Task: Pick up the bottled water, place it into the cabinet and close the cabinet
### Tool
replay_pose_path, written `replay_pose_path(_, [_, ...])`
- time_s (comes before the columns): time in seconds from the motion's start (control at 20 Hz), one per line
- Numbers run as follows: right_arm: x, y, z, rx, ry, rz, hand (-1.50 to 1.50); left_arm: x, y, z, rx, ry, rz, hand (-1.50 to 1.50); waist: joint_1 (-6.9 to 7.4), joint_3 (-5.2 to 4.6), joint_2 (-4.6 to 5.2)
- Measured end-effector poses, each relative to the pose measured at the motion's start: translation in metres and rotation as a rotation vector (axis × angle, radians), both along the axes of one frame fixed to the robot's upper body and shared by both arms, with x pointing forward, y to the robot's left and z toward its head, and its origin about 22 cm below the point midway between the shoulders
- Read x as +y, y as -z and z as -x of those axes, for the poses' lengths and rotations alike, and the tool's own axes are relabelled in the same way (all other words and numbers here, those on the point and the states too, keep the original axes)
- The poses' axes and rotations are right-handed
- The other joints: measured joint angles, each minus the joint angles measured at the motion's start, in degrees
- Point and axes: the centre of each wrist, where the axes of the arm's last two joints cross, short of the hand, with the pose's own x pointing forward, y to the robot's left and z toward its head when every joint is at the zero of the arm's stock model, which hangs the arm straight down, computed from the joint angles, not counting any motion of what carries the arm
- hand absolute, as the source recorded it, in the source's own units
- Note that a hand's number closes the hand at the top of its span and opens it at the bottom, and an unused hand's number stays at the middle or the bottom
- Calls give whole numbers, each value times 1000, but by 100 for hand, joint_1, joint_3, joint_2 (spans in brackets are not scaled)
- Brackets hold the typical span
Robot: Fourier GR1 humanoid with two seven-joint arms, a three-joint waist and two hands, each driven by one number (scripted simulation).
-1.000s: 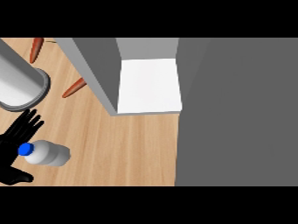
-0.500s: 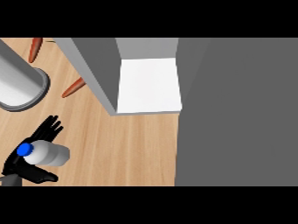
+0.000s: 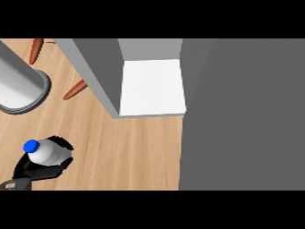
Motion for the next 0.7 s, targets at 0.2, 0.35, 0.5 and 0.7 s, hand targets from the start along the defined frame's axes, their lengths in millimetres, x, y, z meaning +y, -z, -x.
replay_pose_path(0.2, [0,1,2,-1,1,-2,-150,-7,3,-3,-86,1,-73,150,9,11,-3])
replay_pose_path(0.35, [0,2,3,-1,8,-5,-150,-17,7,-4,-164,-6,-130,150,32,25,-15])
replay_pose_path(0.5, [0,2,3,2,13,-1,-150,-32,15,-1,-234,-72,-178,150,89,71,-37])
replay_pose_path(0.7, [0,2,5,2,24,0,-150,-52,22,2,-310,-161,-216,150,160,124,-70])
